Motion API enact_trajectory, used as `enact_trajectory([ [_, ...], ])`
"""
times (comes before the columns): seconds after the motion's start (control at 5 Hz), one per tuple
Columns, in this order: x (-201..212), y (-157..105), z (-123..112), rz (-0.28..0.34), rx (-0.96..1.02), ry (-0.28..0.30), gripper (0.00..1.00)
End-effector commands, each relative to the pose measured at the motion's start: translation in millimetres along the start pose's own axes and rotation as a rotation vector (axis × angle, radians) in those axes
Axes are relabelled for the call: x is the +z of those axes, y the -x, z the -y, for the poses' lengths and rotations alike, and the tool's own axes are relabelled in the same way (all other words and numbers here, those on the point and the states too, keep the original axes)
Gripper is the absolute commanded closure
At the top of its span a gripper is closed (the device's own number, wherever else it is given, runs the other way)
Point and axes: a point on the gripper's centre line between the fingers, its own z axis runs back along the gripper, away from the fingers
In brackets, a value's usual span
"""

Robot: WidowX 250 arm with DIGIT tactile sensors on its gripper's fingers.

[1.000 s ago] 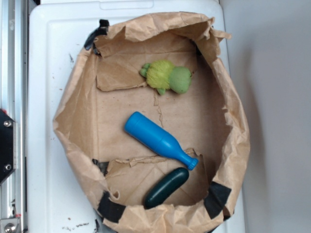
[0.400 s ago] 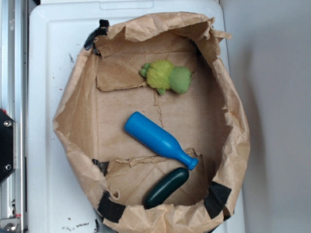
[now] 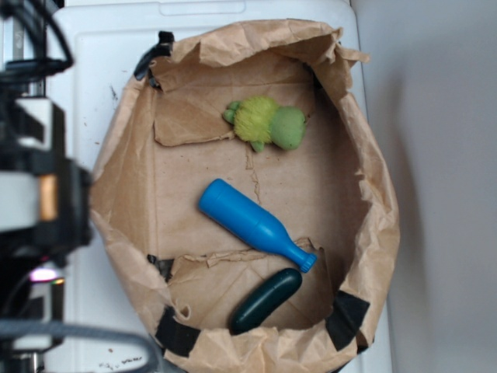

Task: Grab the green animal.

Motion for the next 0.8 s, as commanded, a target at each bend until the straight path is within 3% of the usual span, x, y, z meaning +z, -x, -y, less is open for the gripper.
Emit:
enact_trajectory([
  [0.0,-33,-30,-31,-0.008,-0.181,0.051,0.0],
  [0.4,-55,-70,-45,0.005,-0.176,0.035,0.0],
  [0.6,-61,-40,-60,0.066,-0.245,0.093,0.0],
])
